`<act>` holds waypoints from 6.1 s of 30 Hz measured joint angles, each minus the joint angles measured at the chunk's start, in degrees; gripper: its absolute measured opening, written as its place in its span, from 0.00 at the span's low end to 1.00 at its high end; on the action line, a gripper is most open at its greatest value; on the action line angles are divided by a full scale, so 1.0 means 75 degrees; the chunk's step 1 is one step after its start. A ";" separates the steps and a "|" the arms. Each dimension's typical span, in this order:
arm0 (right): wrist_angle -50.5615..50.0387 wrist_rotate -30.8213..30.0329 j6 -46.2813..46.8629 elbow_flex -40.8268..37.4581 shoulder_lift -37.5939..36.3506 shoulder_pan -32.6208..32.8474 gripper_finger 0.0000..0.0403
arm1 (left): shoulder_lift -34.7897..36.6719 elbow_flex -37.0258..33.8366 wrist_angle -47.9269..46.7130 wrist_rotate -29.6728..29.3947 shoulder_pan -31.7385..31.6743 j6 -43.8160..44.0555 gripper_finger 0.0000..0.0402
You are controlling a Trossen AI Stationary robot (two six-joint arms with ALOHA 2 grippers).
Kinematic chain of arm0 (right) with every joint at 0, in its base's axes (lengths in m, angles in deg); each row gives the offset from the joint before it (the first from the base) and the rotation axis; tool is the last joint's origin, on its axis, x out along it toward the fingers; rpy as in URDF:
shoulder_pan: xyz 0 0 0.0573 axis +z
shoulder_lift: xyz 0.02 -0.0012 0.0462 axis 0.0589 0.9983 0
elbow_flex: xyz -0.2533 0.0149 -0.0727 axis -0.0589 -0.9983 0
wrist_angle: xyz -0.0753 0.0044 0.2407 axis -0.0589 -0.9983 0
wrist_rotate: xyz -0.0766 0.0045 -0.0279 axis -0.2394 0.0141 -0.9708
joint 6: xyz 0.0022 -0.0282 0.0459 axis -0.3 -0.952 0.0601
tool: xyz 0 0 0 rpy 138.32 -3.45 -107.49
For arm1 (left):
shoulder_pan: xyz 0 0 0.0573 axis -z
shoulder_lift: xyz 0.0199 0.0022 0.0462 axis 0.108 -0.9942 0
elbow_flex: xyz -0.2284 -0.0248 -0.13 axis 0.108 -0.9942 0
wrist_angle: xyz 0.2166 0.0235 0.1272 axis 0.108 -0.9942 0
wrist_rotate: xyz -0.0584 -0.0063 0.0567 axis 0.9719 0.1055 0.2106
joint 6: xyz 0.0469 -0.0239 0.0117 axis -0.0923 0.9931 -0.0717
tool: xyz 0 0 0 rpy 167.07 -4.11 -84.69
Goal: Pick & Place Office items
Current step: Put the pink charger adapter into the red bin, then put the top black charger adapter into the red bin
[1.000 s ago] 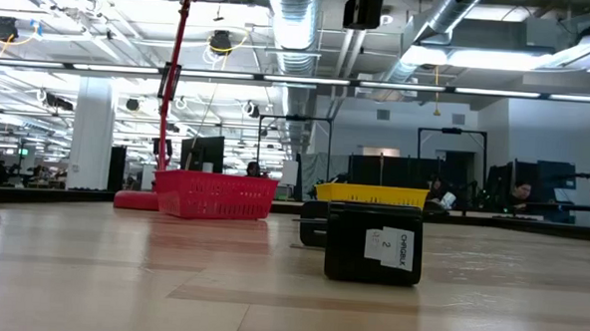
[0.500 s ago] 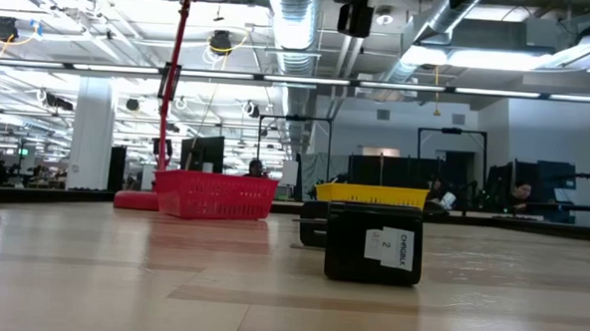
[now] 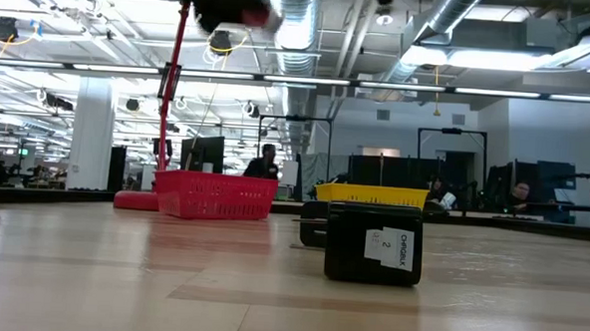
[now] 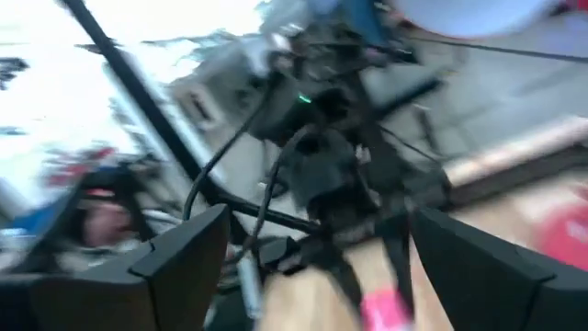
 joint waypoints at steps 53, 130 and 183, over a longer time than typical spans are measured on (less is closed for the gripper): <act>-0.1594 -0.1407 0.0043 0.0001 -0.0056 0.0479 0.83 | -0.0057 -0.3977 0.1729 -0.2569 -0.1900 0.4222 0.34; -0.1373 -0.1125 -0.0182 -0.0004 0.3427 0.1361 0.78 | 0.1003 -0.3019 0.4324 -0.2116 0.1204 0.1100 0.66; -0.2177 0.1210 -0.6780 0.0028 0.5307 0.1172 0.62 | 0.1003 -0.2600 0.1466 -0.1148 0.2217 0.2425 0.65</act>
